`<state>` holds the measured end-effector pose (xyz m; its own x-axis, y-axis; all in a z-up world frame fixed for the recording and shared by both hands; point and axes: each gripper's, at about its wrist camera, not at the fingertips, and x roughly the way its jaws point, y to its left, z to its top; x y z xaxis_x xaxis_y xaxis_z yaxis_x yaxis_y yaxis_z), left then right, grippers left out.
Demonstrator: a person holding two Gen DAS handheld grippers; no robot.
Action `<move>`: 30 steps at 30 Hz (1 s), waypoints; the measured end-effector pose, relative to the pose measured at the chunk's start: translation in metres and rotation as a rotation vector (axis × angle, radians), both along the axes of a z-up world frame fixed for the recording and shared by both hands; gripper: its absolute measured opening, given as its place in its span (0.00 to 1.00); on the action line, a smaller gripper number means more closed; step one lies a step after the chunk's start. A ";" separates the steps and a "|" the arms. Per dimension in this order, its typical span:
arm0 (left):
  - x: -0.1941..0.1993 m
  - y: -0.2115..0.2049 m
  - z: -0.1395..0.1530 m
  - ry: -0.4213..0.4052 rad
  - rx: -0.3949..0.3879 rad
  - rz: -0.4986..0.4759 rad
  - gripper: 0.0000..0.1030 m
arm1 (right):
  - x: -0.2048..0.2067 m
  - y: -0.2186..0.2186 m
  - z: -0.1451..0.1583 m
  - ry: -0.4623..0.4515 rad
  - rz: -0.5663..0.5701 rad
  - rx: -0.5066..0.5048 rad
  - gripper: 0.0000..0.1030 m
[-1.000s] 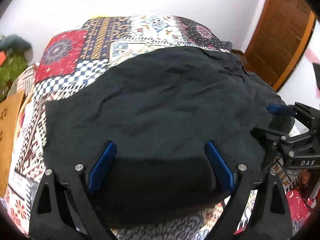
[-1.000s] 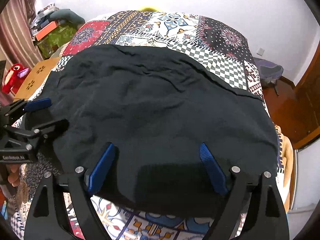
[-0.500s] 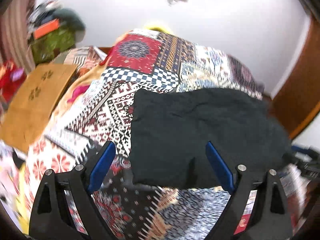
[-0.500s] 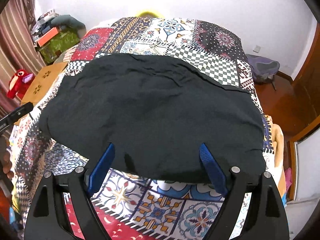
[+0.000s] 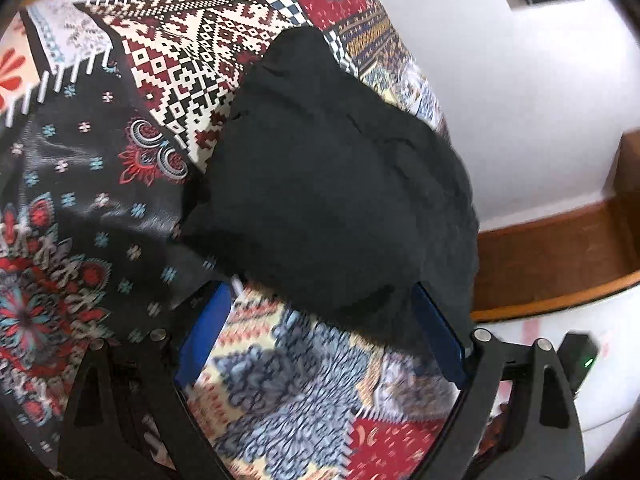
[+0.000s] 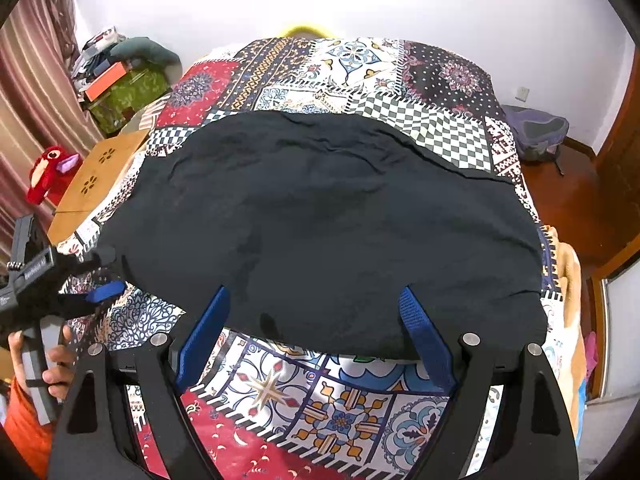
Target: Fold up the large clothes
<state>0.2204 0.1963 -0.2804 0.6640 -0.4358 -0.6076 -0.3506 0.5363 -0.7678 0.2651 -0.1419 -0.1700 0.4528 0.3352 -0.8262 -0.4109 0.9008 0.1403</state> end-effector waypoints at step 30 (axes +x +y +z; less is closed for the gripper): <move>0.007 0.009 0.083 -0.070 0.333 0.325 0.48 | 0.003 0.055 0.043 -0.036 -0.028 0.105 0.82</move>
